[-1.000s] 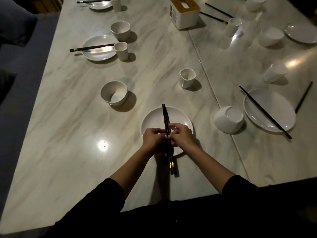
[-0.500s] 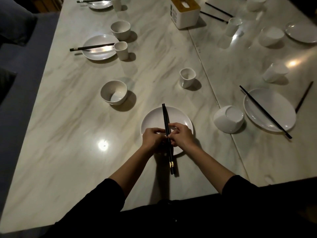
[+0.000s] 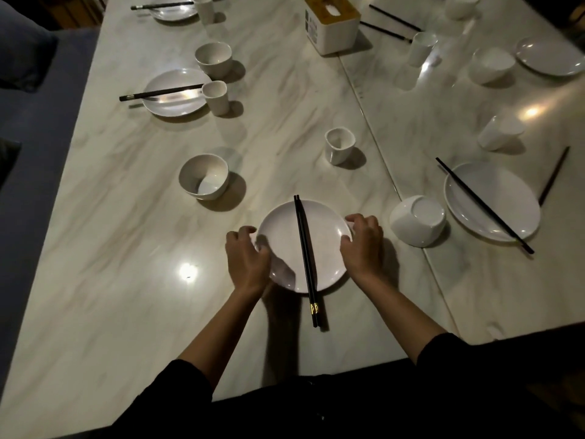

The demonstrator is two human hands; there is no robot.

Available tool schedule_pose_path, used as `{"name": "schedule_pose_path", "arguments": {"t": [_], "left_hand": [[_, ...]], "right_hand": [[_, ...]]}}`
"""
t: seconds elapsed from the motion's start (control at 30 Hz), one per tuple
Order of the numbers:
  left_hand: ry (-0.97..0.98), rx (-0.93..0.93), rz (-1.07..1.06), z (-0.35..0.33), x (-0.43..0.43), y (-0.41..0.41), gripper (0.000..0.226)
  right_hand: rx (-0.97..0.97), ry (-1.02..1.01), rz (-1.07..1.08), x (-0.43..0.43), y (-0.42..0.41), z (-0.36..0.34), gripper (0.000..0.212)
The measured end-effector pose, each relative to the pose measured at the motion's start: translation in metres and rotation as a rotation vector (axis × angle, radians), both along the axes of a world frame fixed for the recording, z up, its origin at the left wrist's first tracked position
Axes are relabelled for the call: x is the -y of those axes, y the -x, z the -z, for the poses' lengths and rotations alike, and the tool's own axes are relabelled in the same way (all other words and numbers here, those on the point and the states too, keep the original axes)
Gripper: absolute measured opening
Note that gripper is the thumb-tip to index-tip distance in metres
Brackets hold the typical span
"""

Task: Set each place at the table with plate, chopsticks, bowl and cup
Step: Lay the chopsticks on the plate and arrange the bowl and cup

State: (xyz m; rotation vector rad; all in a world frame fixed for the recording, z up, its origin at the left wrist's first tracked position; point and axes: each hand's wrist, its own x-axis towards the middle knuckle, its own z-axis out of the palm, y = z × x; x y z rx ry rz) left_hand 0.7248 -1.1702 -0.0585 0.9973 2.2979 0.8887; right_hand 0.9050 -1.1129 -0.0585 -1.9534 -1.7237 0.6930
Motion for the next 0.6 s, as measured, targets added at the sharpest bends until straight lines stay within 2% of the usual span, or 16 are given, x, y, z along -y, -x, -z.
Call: {"name": "schedule_pose_path", "arguments": {"t": [0.07, 0.17, 0.33, 0.6], "left_hand": [[0.096, 0.044, -0.011, 0.004, 0.000, 0.005, 0.034], [0.119, 0.144, -0.010, 0.008, -0.005, 0.005, 0.026], [0.115, 0.183, 0.000, 0.003, -0.024, 0.004, 0.029], [0.125, 0.279, -0.035, -0.005, -0.068, -0.005, 0.029]], "right_hand": [[-0.002, 0.081, 0.017, -0.005, -0.008, 0.007, 0.042], [-0.083, 0.159, 0.020, -0.012, -0.013, 0.013, 0.041], [-0.155, 0.145, 0.042, -0.032, -0.012, 0.015, 0.035], [-0.112, 0.175, 0.036, -0.084, -0.022, 0.005, 0.030]]}}
